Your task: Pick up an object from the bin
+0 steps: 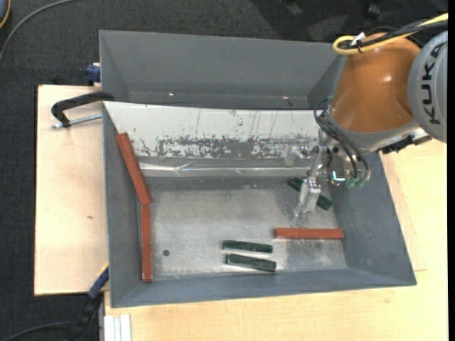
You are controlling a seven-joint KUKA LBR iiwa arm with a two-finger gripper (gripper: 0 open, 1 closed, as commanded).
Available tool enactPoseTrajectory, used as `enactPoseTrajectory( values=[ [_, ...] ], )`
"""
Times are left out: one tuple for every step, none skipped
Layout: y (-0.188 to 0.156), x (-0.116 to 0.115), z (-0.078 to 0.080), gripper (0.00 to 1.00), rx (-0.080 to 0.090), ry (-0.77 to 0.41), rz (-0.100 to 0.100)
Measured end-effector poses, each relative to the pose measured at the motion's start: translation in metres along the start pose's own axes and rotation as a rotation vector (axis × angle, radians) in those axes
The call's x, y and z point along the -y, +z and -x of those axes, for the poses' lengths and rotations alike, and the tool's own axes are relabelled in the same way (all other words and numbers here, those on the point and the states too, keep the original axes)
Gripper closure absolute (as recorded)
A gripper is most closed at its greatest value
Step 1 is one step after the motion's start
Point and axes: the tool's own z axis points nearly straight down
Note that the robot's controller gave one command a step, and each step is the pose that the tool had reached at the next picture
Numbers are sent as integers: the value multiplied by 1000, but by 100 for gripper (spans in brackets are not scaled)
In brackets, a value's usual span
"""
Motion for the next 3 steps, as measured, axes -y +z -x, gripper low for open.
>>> enactPoseTrajectory(
  values=[
    [133,28,-54,0,-3,19,0],
    [128,62,-51,0,11,-43,-2],
    [128,76,-65,0,5,-49,-1]
  ],
)
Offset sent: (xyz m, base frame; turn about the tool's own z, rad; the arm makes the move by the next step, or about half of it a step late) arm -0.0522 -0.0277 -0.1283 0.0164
